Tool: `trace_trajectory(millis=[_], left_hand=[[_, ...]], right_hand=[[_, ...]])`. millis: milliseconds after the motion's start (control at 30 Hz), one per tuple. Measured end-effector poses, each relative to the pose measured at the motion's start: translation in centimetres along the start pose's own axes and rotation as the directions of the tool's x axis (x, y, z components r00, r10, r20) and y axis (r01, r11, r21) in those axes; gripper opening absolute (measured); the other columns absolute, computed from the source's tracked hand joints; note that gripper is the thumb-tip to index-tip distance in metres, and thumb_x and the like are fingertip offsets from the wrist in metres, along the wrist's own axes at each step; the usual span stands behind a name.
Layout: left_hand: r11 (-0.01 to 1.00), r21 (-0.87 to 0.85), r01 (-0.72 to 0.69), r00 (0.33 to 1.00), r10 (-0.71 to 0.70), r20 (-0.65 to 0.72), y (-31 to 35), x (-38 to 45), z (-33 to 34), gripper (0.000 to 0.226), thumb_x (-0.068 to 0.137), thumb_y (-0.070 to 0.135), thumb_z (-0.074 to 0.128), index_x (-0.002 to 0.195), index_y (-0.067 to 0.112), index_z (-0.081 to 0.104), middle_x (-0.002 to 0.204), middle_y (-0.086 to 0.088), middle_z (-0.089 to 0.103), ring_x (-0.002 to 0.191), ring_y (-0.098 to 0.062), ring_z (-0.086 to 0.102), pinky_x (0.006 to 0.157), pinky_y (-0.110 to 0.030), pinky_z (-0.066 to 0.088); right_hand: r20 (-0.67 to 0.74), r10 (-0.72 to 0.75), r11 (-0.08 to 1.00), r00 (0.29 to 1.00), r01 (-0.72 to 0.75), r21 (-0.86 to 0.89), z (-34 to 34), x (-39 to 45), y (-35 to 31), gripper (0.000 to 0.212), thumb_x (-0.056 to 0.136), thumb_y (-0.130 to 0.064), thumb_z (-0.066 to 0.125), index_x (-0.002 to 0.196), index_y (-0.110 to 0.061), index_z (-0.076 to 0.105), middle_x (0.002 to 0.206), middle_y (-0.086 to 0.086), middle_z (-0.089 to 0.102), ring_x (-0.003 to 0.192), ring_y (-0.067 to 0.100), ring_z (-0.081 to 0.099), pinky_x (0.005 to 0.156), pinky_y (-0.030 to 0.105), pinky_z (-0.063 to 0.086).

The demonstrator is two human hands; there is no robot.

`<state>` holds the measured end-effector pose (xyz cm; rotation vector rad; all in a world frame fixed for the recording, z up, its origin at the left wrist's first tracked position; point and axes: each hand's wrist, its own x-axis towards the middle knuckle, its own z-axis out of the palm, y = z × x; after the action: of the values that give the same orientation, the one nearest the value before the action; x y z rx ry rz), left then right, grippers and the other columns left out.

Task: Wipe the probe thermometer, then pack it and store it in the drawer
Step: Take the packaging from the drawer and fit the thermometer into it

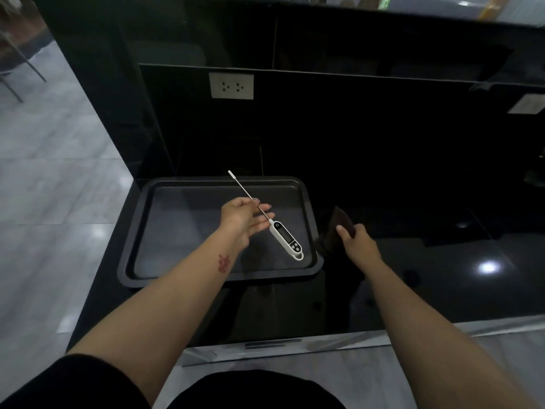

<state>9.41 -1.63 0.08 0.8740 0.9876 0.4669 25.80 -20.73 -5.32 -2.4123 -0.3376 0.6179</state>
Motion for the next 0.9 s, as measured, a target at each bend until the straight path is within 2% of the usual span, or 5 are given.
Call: trace_trajectory(millis=[167, 333, 567, 767, 900], left_hand=[[1.0, 0.017, 0.01, 1.0, -0.009, -0.016, -0.5, 0.4, 0.3, 0.01, 0.101, 0.008, 0.05, 0.091, 0.009, 0.053, 0.089, -0.013, 0.071, 0.069, -0.026, 0.072, 0.054, -0.031, 0.06], [1.0, 0.005, 0.012, 0.999, -0.012, -0.029, -0.8, 0.7, 0.4, 0.009, 0.101, 0.007, 0.049, 0.093, 0.009, 0.053, 0.089, -0.012, 0.071, 0.068, -0.026, 0.072, 0.048, -0.028, 0.057], [0.999, -0.021, 0.028, 0.999, -0.029, -0.045, -0.9, 0.9, 0.1, 0.011, 0.101, 0.007, 0.049, 0.091, 0.009, 0.053, 0.091, -0.014, 0.071, 0.072, -0.028, 0.072, 0.049, -0.03, 0.058], [0.997, -0.072, 0.027, 0.997, -0.033, -0.076, -0.9, 0.9, -0.8, 0.012, 0.101, 0.006, 0.047, 0.091, 0.009, 0.053, 0.092, -0.014, 0.071, 0.074, -0.028, 0.072, 0.052, -0.032, 0.058], [0.994, -0.107, 0.028, 0.994, -0.04, -0.102, -1.0, 0.9, -1.3, 0.014, 0.102, 0.006, 0.047, 0.09, 0.01, 0.052, 0.093, -0.013, 0.071, 0.076, -0.029, 0.073, 0.057, -0.033, 0.06]], right_hand=[[-0.261, -0.391, 0.799, 0.883, 0.184, -0.573, 1.4, -0.7, 1.1, 0.053, 0.102, -0.036, 0.043, 0.148, -0.013, 0.034, 0.148, 0.013, 0.043, 0.133, 0.031, 0.043, 0.104, 0.047, 0.036], [0.018, -0.457, 0.676, 0.889, 0.361, -0.642, 2.7, 0.5, 2.3, 0.053, 0.106, -0.031, 0.021, 0.157, -0.015, 0.016, 0.166, 0.002, 0.008, 0.153, 0.02, 0.001, 0.123, 0.04, 0.011], [0.008, -0.437, 0.654, 0.9, 0.324, -0.684, 3.0, 0.7, 2.6, 0.055, 0.106, -0.034, 0.017, 0.158, -0.016, 0.013, 0.166, 0.002, 0.005, 0.153, 0.022, -0.002, 0.123, 0.042, 0.005], [-0.212, -0.715, 0.648, 0.666, 0.517, -0.559, 4.2, -1.2, -1.0, 0.042, 0.099, -0.034, 0.039, 0.132, -0.017, 0.059, 0.136, 0.004, 0.059, 0.128, 0.022, 0.052, 0.113, 0.046, 0.025], [0.004, -0.802, 0.51, 0.597, 0.689, -0.515, 5.7, -3.1, -3.7, 0.05, 0.095, -0.054, 0.038, 0.119, -0.02, 0.065, 0.105, -0.003, 0.07, 0.097, 0.021, 0.063, 0.091, 0.038, 0.034]])
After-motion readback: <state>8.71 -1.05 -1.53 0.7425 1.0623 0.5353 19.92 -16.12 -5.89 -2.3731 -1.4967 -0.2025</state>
